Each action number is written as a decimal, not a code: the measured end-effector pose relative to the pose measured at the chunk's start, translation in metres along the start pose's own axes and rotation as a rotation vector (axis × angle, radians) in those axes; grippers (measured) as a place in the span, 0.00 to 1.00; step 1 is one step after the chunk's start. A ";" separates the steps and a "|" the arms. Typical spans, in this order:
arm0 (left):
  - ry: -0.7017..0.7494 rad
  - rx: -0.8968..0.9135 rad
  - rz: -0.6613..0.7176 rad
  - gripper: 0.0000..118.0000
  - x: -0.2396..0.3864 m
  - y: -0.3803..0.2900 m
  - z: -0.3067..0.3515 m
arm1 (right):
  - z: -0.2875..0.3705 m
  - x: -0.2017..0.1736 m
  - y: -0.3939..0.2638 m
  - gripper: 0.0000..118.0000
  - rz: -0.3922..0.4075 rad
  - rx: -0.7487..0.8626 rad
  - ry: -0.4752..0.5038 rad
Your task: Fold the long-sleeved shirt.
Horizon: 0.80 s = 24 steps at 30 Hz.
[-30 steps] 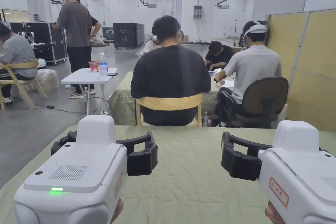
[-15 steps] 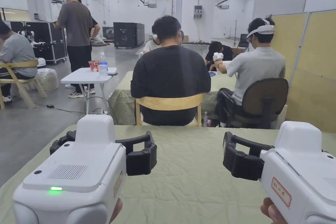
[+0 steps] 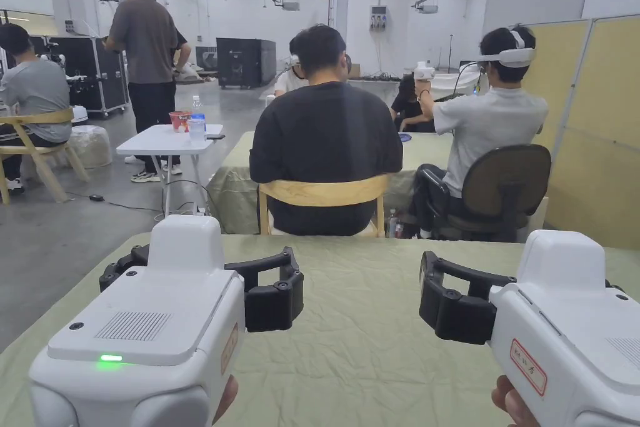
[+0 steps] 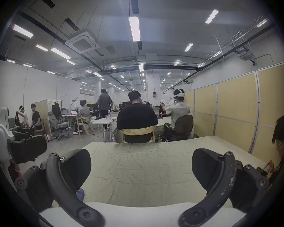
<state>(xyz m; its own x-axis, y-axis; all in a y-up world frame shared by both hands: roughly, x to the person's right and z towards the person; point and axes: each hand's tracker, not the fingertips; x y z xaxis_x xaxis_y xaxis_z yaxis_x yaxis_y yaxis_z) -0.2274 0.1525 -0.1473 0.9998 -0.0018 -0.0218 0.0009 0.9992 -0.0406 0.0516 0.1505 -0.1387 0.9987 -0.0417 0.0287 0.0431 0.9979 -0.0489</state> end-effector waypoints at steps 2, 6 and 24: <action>0.000 -0.001 0.000 1.00 0.000 0.000 0.000 | 0.000 -0.001 0.000 1.00 0.004 0.001 -0.002; -0.002 -0.012 -0.007 0.95 0.001 -0.001 -0.001 | 0.000 -0.001 0.001 1.00 0.011 -0.007 -0.012; 0.090 -0.005 0.039 0.00 -0.079 -0.009 0.026 | -0.033 -0.031 -0.024 0.03 -0.022 -0.082 0.055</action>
<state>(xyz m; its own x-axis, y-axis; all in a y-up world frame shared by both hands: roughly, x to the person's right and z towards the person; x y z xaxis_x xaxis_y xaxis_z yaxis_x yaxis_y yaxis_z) -0.3055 0.1446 -0.1189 0.9930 0.0330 -0.1130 -0.0381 0.9983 -0.0432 0.0205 0.1267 -0.1710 0.9974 -0.0684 -0.0242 0.0647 0.9893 -0.1310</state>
